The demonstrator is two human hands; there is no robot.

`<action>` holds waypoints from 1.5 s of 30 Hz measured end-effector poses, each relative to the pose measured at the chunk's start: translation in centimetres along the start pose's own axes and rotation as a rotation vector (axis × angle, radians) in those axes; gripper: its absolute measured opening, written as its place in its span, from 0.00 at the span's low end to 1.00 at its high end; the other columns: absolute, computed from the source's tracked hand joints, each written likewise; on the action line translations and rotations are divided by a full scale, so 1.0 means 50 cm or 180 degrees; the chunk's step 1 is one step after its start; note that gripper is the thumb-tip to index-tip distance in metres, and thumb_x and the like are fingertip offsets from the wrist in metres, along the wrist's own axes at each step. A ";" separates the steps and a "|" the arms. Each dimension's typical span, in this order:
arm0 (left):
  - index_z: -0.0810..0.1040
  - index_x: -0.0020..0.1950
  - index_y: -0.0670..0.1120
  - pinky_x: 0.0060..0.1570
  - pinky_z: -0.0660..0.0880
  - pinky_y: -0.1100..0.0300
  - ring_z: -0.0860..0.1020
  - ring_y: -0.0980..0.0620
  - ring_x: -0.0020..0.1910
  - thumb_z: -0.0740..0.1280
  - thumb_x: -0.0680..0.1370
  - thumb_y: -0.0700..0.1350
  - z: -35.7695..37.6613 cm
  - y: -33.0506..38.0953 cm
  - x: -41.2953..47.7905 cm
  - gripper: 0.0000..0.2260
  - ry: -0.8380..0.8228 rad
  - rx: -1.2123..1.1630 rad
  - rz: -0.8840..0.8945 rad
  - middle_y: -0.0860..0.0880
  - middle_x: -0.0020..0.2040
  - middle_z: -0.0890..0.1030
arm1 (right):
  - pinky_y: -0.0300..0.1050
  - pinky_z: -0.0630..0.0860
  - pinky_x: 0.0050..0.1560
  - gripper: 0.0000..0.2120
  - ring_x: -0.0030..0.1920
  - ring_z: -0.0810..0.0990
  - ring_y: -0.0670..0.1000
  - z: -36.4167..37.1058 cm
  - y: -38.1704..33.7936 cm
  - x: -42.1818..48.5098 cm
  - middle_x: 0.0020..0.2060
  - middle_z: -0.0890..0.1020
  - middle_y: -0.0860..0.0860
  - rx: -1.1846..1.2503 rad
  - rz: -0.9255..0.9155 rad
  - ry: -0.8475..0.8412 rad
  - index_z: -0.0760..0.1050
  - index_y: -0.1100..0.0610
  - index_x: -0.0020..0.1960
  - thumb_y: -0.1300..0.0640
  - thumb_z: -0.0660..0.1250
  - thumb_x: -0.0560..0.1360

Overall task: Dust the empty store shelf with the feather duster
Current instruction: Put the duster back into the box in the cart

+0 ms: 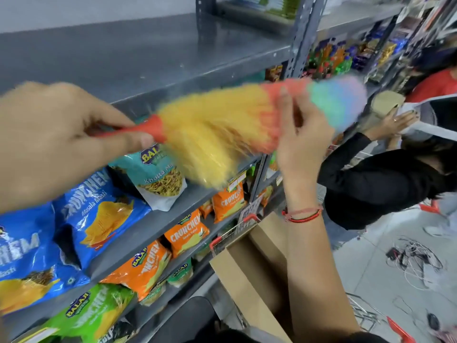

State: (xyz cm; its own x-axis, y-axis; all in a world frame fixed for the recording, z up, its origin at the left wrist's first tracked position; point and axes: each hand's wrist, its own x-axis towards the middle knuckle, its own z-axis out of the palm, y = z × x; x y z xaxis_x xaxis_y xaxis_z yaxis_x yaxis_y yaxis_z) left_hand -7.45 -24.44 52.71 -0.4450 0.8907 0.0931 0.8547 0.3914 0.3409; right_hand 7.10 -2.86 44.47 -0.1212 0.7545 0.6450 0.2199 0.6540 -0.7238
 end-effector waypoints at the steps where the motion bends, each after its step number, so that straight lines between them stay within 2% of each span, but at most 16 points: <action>1: 0.81 0.43 0.65 0.23 0.69 0.57 0.73 0.44 0.21 0.56 0.66 0.76 0.019 0.009 0.011 0.22 0.0100 0.0046 -0.0026 0.44 0.18 0.71 | 0.35 0.58 0.30 0.16 0.26 0.63 0.41 -0.010 0.003 0.000 0.24 0.66 0.43 -0.0025 0.0080 0.0089 0.70 0.48 0.33 0.47 0.59 0.79; 3: 0.83 0.43 0.60 0.26 0.66 0.57 0.72 0.48 0.24 0.60 0.71 0.67 0.046 0.037 0.016 0.16 -0.0072 0.0193 -0.0029 0.45 0.20 0.71 | 0.31 0.59 0.30 0.16 0.28 0.65 0.43 -0.025 0.018 -0.007 0.24 0.65 0.42 -0.0209 0.0285 0.0201 0.69 0.49 0.33 0.46 0.59 0.78; 5: 0.84 0.47 0.55 0.30 0.69 0.57 0.73 0.51 0.28 0.61 0.75 0.61 0.091 0.044 0.045 0.15 -0.0290 0.0318 -0.0078 0.47 0.26 0.73 | 0.36 0.59 0.30 0.18 0.30 0.64 0.45 -0.031 0.047 -0.020 0.24 0.66 0.44 -0.0449 0.0392 0.0178 0.70 0.55 0.35 0.46 0.60 0.78; 7: 0.83 0.52 0.51 0.41 0.75 0.55 0.77 0.46 0.36 0.61 0.77 0.59 0.149 0.044 0.082 0.16 -0.0625 0.0359 -0.0125 0.46 0.35 0.79 | 0.41 0.56 0.30 0.18 0.32 0.64 0.48 -0.025 0.087 -0.043 0.24 0.64 0.46 -0.0593 0.0451 -0.0032 0.68 0.59 0.35 0.48 0.60 0.78; 9: 0.82 0.56 0.49 0.49 0.77 0.51 0.79 0.41 0.48 0.61 0.77 0.58 0.216 0.040 0.121 0.18 -0.0870 0.0443 -0.0143 0.43 0.48 0.82 | 0.40 0.55 0.31 0.18 0.35 0.68 0.50 -0.009 0.134 -0.079 0.27 0.69 0.49 -0.0831 0.0641 -0.0342 0.74 0.62 0.37 0.49 0.61 0.78; 13: 0.77 0.55 0.39 0.45 0.72 0.51 0.78 0.38 0.55 0.60 0.80 0.54 0.354 0.055 0.170 0.19 -0.1355 0.0726 -0.0211 0.39 0.56 0.79 | 0.40 0.54 0.33 0.18 0.36 0.71 0.54 0.026 0.258 -0.180 0.29 0.72 0.54 -0.1257 0.1382 -0.1128 0.70 0.58 0.33 0.50 0.60 0.78; 16: 0.75 0.60 0.38 0.52 0.75 0.50 0.77 0.40 0.59 0.61 0.81 0.47 0.463 0.055 0.183 0.14 -0.1702 0.0739 -0.0307 0.39 0.60 0.78 | 0.42 0.64 0.37 0.19 0.36 0.73 0.58 0.036 0.340 -0.269 0.27 0.72 0.54 -0.1284 0.1989 -0.1666 0.68 0.56 0.30 0.54 0.60 0.79; 18: 0.74 0.63 0.38 0.57 0.73 0.49 0.75 0.40 0.63 0.61 0.80 0.44 0.541 0.044 0.187 0.14 -0.1887 0.0807 -0.0369 0.39 0.64 0.75 | 0.49 0.73 0.49 0.15 0.47 0.78 0.62 0.039 0.386 -0.324 0.41 0.80 0.62 -0.1475 0.2400 -0.1984 0.76 0.61 0.43 0.52 0.59 0.79; 21: 0.74 0.65 0.38 0.59 0.74 0.49 0.75 0.40 0.64 0.62 0.78 0.40 0.645 0.027 0.186 0.16 -0.2256 0.0843 -0.0499 0.39 0.65 0.75 | 0.51 0.73 0.53 0.17 0.55 0.77 0.63 0.041 0.434 -0.391 0.53 0.79 0.65 -0.1675 0.2731 -0.2364 0.75 0.64 0.55 0.51 0.59 0.79; 30: 0.66 0.70 0.32 0.58 0.75 0.49 0.79 0.39 0.59 0.58 0.78 0.31 0.873 -0.027 0.177 0.20 -0.3116 0.0289 -0.0979 0.34 0.65 0.74 | 0.51 0.75 0.52 0.18 0.56 0.77 0.61 0.073 0.525 -0.493 0.57 0.78 0.61 -0.2423 0.2580 -0.3487 0.71 0.62 0.60 0.49 0.58 0.79; 32: 0.58 0.76 0.35 0.43 0.79 0.52 0.82 0.42 0.45 0.57 0.78 0.30 0.898 -0.045 0.175 0.25 -0.3278 0.0230 -0.1025 0.33 0.66 0.72 | 0.50 0.75 0.51 0.17 0.56 0.77 0.61 0.081 0.540 -0.501 0.57 0.78 0.61 -0.2520 0.2482 -0.3675 0.71 0.62 0.60 0.50 0.58 0.79; 34: 0.58 0.76 0.37 0.29 0.72 0.58 0.75 0.47 0.31 0.57 0.78 0.30 0.925 -0.065 0.170 0.26 -0.3415 0.0320 -0.0949 0.34 0.58 0.76 | 0.50 0.75 0.51 0.16 0.56 0.77 0.61 0.087 0.553 -0.509 0.56 0.79 0.61 -0.2576 0.2412 -0.3839 0.72 0.62 0.59 0.52 0.59 0.78; 36: 0.65 0.73 0.38 0.35 0.74 0.56 0.81 0.43 0.43 0.58 0.77 0.32 0.952 -0.085 0.165 0.23 -0.3409 0.0476 -0.0731 0.36 0.55 0.79 | 0.51 0.75 0.53 0.15 0.58 0.76 0.62 0.089 0.564 -0.521 0.57 0.79 0.61 -0.2569 0.2390 -0.3989 0.73 0.61 0.60 0.54 0.60 0.77; 38: 0.67 0.71 0.40 0.43 0.75 0.54 0.80 0.41 0.55 0.59 0.77 0.34 0.972 -0.097 0.166 0.22 -0.3307 0.0631 -0.0584 0.37 0.62 0.77 | 0.52 0.74 0.55 0.15 0.59 0.75 0.62 0.090 0.576 -0.532 0.57 0.78 0.62 -0.2540 0.2420 -0.4088 0.73 0.62 0.60 0.55 0.61 0.76; 42: 0.71 0.67 0.37 0.56 0.75 0.50 0.77 0.40 0.61 0.59 0.78 0.33 0.990 -0.107 0.180 0.16 -0.2822 0.0637 -0.0630 0.37 0.62 0.77 | 0.51 0.74 0.54 0.15 0.59 0.75 0.63 0.097 0.595 -0.544 0.57 0.79 0.62 -0.2556 0.2314 -0.4210 0.73 0.61 0.60 0.56 0.59 0.76; 45: 0.76 0.61 0.37 0.55 0.75 0.51 0.78 0.41 0.60 0.60 0.78 0.34 1.001 -0.112 0.189 0.13 -0.2771 0.0767 -0.0632 0.39 0.60 0.79 | 0.52 0.74 0.54 0.15 0.59 0.74 0.64 0.109 0.604 -0.536 0.57 0.78 0.63 -0.2576 0.2278 -0.4225 0.73 0.63 0.59 0.56 0.58 0.77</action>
State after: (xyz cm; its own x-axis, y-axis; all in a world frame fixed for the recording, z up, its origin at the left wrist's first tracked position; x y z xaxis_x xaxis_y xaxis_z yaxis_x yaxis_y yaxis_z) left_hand -3.05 -6.63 4.87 -0.3150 0.6236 -0.7154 0.8602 0.5061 0.0624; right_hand 11.71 -3.07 3.98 -0.3560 0.6603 -0.6613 0.9306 0.3147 -0.1867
